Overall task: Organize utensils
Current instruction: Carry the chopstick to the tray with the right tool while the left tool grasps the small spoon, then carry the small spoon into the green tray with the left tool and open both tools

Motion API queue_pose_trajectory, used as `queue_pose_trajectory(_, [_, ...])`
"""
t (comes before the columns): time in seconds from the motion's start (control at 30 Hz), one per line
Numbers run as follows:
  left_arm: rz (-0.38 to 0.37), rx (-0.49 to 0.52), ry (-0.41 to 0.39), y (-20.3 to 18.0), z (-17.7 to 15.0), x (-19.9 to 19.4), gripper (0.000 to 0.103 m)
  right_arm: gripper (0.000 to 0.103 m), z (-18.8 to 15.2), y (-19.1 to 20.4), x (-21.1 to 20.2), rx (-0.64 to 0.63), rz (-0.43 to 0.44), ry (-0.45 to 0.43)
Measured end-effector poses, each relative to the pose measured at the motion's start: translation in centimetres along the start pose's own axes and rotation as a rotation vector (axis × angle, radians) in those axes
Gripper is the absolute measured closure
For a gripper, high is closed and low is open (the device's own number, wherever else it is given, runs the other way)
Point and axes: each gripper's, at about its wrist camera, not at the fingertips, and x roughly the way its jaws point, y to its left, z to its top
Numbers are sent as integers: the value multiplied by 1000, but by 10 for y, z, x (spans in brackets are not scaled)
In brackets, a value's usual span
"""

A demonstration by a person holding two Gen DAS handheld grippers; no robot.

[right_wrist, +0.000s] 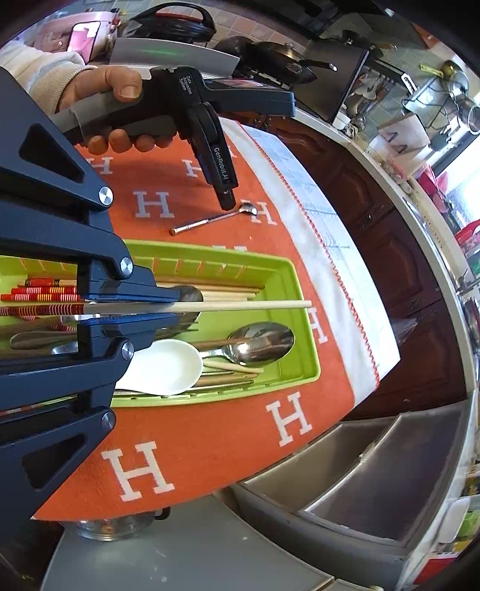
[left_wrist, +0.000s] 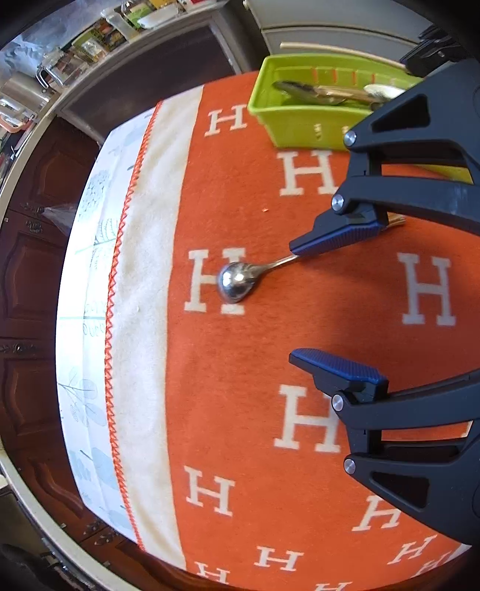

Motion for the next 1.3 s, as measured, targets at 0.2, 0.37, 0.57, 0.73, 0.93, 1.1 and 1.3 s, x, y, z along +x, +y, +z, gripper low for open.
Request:
queue_pose_trajectory(0.2, [40, 16, -27, -7, 5, 10, 55, 94, 2, -5, 15, 34, 10, 15])
queue_pose_trajectory(0.37, [83, 62, -71, -17, 2, 11, 83, 94, 2, -6, 18, 39, 20, 7])
queue_pose_trajectory(0.57, [68, 77, -104, -21, -4, 8, 98, 94, 0, -9, 21, 51, 25, -2])
queue_pose_trajectory(0.73, [-35, 64, -98, -11, -12, -4, 103, 94, -4, -12, 19, 65, 33, -5])
queue_pose_trajectory(0.93, [-140, 62, -92, 7, -30, -30, 103, 94, -9, -10, 16, 58, 42, -13])
queue_pose_trajectory(1.1, [-228, 76, -80, 19, -49, -61, 103, 94, -14, 0, 14, 38, 56, -15])
queue_pose_trajectory(1.3, [-313, 137, -84, 14, -74, -109, 103, 94, -21, 9, 6, 15, 70, -21])
